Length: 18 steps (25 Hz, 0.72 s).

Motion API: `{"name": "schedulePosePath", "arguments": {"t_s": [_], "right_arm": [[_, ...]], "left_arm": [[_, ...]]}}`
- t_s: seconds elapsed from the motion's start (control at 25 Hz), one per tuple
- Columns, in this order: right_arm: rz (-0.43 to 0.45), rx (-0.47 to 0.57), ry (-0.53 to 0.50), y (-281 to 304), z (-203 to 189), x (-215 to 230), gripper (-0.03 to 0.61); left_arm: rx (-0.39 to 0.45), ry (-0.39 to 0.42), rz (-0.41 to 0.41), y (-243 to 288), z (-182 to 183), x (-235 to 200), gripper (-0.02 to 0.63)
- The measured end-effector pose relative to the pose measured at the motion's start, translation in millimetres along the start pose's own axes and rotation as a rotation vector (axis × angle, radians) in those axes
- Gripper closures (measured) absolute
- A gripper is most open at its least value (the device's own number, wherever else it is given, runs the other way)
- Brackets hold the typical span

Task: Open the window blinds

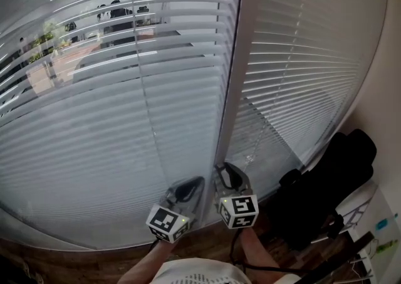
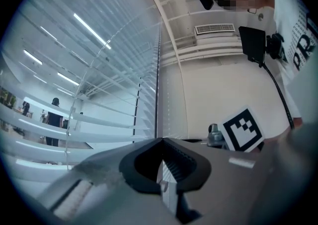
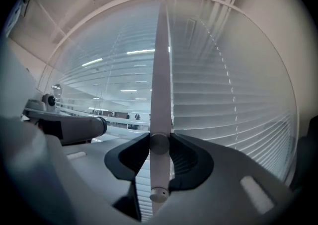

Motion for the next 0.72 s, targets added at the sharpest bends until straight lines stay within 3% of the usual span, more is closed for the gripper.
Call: {"name": "schedulePosePath", "arguments": {"t_s": [0.16, 0.48, 0.6, 0.72], "right_arm": [[-0.008, 0.013, 0.088, 0.2, -0.9, 2.1, 0.443], [-0.020, 0.024, 0.131, 0.7, -1.4, 2.5, 0.443], [-0.019, 0.019, 0.096, 0.4, -2.0, 2.4, 0.443], [-0.021, -0.018, -0.036, -0.5, -1.2, 0.5, 0.443]], "left_arm": [[-0.001, 0.002, -0.006, 1.3, -1.5, 1.3, 0.621], [-0.001, -0.002, -0.014, 2.5, -1.1, 5.7, 0.621], [-0.002, -0.002, -0.013, 1.4, -1.6, 6.3, 0.621], [0.000, -0.002, -0.008, -0.2, -0.3, 5.8, 0.621]]}}
Point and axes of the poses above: the fingertips, and each gripper's own axes: y forward along the fingers, x to its right, z out of its top, the point moved 1 cm from there along -y, backward along the fingers, and after that the axes turned 5 degrees about x, right-handed, at the moved point
